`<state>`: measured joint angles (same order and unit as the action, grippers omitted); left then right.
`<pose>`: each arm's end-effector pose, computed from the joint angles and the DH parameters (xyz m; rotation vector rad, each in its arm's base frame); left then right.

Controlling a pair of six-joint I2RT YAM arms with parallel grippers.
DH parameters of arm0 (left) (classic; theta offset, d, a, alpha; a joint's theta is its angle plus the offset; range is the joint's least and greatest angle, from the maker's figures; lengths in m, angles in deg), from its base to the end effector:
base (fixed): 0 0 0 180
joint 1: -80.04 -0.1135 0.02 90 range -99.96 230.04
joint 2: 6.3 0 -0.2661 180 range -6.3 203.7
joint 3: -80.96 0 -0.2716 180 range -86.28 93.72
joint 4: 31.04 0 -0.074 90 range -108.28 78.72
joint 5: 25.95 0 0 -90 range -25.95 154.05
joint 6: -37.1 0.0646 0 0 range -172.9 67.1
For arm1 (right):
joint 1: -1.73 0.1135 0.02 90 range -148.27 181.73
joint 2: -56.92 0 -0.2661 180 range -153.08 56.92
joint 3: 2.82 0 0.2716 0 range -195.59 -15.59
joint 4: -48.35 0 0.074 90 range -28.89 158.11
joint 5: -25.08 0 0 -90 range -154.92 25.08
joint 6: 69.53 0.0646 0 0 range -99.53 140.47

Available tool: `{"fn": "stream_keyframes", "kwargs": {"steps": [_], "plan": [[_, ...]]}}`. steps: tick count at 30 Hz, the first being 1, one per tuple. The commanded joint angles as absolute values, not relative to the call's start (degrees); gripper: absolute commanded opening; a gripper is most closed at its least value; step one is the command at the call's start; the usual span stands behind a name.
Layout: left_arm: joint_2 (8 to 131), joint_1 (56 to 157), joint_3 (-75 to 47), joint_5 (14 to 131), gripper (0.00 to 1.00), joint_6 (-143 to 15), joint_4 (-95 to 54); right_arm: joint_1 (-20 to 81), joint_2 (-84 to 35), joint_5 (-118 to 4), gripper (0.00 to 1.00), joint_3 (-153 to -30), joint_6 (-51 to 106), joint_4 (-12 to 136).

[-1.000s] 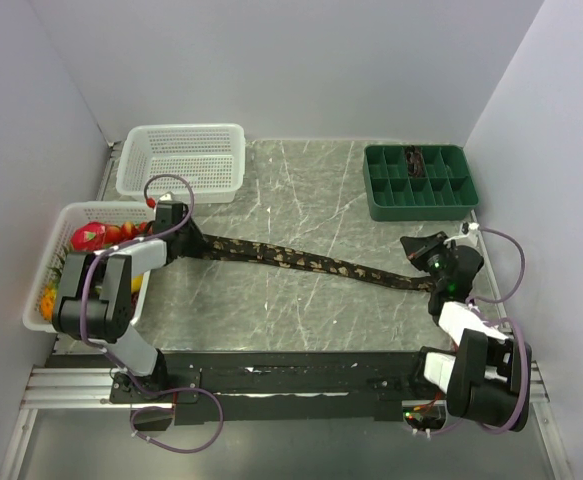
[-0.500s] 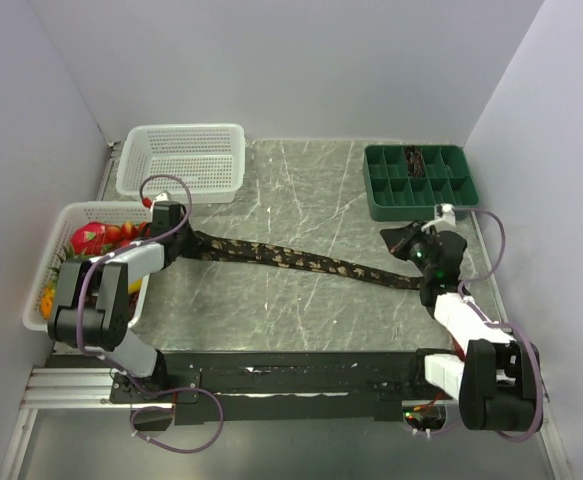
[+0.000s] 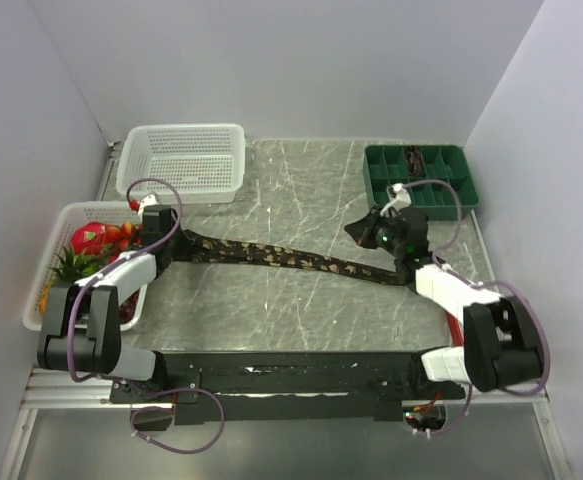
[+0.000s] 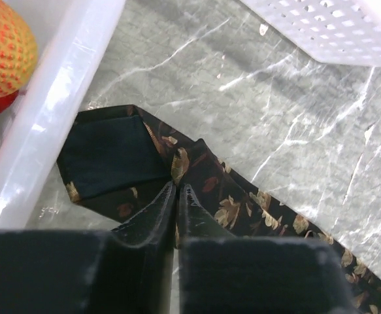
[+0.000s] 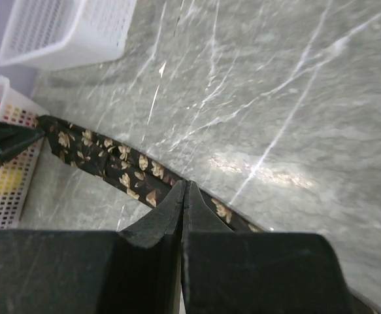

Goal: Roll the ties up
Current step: Roll the tie at the center of the board.

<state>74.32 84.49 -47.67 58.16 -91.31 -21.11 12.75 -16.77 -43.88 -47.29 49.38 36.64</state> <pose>0.3203 -0.0183 0.1560 -0.7145 2.1504 -0.2847 0.3002 0.0821 0.1959 0.0404 1.9382 0.8161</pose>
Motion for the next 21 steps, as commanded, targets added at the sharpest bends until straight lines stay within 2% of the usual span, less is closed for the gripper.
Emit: {"fn": "stream_keyframes", "kwargs": {"steps": [1, 2, 3, 4, 11, 13, 15, 21], "plan": [[77.4, 84.2, -44.4, 60.0, 0.32, -90.4, -21.1, 15.6, -21.2, -43.6, 0.00, -52.6, 47.6, 37.6], [77.9, 84.2, -44.3, 60.4, 0.38, -90.4, -21.9, 15.8, -22.2, -43.5, 0.00, -52.6, 48.0, 37.0], [78.4, 84.2, -44.3, 60.7, 0.50, -90.5, -22.2, 16.0, -22.4, -43.3, 0.00, -52.5, 48.6, 36.6], [79.4, 84.2, -44.0, 60.8, 0.52, -90.6, -22.4, 16.4, -22.7, -43.0, 0.00, -52.5, 48.7, 36.3], [80.5, 84.2, -43.5, 60.4, 0.50, -90.7, -21.7, 20.9, -27.3, -42.7, 0.00, -59.9, 44.2, 43.2], [78.8, 84.2, -43.9, 60.6, 0.54, -90.7, -21.0, 23.2, -29.2, -43.6, 0.00, -62.8, 42.4, 45.6], [77.5, 84.2, -44.0, 61.1, 0.64, -90.8, -20.1, 27.6, -31.0, -44.1, 0.00, -67.3, 38.9, 49.5], [74.3, 84.1, -44.4, 60.8, 0.72, -90.3, -16.7, 38.1, -44.2, -49.2, 0.00, -85.3, 30.7, 66.1]]}}
